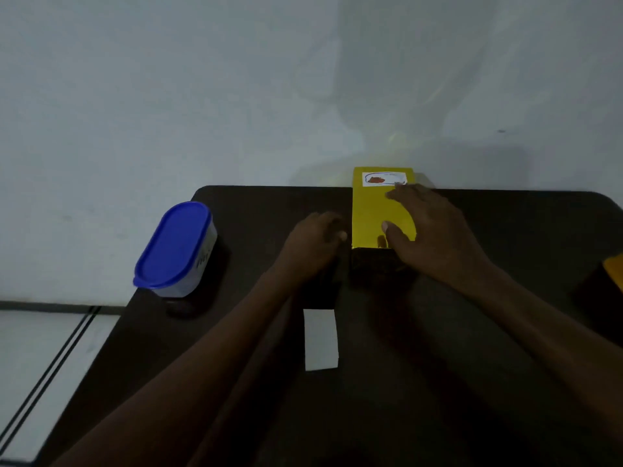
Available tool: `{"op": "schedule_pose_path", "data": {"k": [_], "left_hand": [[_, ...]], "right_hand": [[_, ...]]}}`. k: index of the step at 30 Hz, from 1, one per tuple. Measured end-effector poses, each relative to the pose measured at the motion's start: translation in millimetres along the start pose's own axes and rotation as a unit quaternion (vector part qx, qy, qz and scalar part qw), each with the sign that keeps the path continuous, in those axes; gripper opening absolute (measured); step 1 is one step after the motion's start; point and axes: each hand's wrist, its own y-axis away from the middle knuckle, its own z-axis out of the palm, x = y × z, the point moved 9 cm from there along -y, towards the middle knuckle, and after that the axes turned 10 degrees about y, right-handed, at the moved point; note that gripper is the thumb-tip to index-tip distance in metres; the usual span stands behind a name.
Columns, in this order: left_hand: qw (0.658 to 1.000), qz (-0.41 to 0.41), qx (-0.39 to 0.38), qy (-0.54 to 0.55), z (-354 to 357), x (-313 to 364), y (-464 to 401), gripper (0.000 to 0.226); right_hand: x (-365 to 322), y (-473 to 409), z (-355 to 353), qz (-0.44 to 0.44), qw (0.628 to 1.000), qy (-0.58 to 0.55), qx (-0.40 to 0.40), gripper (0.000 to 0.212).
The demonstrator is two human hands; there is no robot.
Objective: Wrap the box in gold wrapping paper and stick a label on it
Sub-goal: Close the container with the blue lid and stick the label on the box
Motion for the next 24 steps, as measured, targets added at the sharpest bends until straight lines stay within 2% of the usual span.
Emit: {"op": "schedule_pose_path", "data": {"k": [2,3,7,9,12,14,16,17,19,22,24], "left_hand": [[0.999,-0.007,-0.025,-0.039,-5,-5,22,0.034],[0.998,-0.005,-0.040,-0.053,-5,-6,33,0.034],[0.984,-0.040,-0.145,-0.100,7,-13,73,0.054],[0.978,-0.053,-0.163,-0.119,14,-20,91,0.059],[0.982,-0.031,-0.128,-0.134,16,-22,104,0.053],[0.986,-0.030,-0.103,-0.125,14,-24,107,0.042],[0.991,-0.039,-0.078,-0.105,10,-27,106,0.028],[0.992,-0.051,-0.066,-0.096,8,-29,106,0.023],[0.992,-0.096,-0.050,-0.070,3,-35,106,0.015],[0.986,-0.165,-0.033,-0.016,-1,-40,108,0.009],[0.979,-0.195,-0.011,0.061,-6,-37,108,0.007]], "right_hand": [[-24,11,-11,-0.007,1.000,0.006,0.018,0.043],[-36,19,-10,-0.007,1.000,0.006,0.002,0.039],[-74,52,14,0.024,0.992,-0.041,-0.114,0.045],[-88,71,39,0.028,0.980,-0.048,-0.190,0.046],[-97,92,71,0.045,0.961,-0.047,-0.267,0.037],[-98,97,80,0.069,0.959,-0.050,-0.271,0.031],[-99,93,84,0.099,0.958,-0.061,-0.262,0.015],[-99,91,86,0.112,0.956,-0.062,-0.265,0.010],[-98,91,90,0.144,0.948,-0.073,-0.273,0.011],[-95,94,93,0.200,0.933,-0.097,-0.283,0.024],[-92,93,88,0.226,0.930,-0.096,-0.274,0.013]]}}
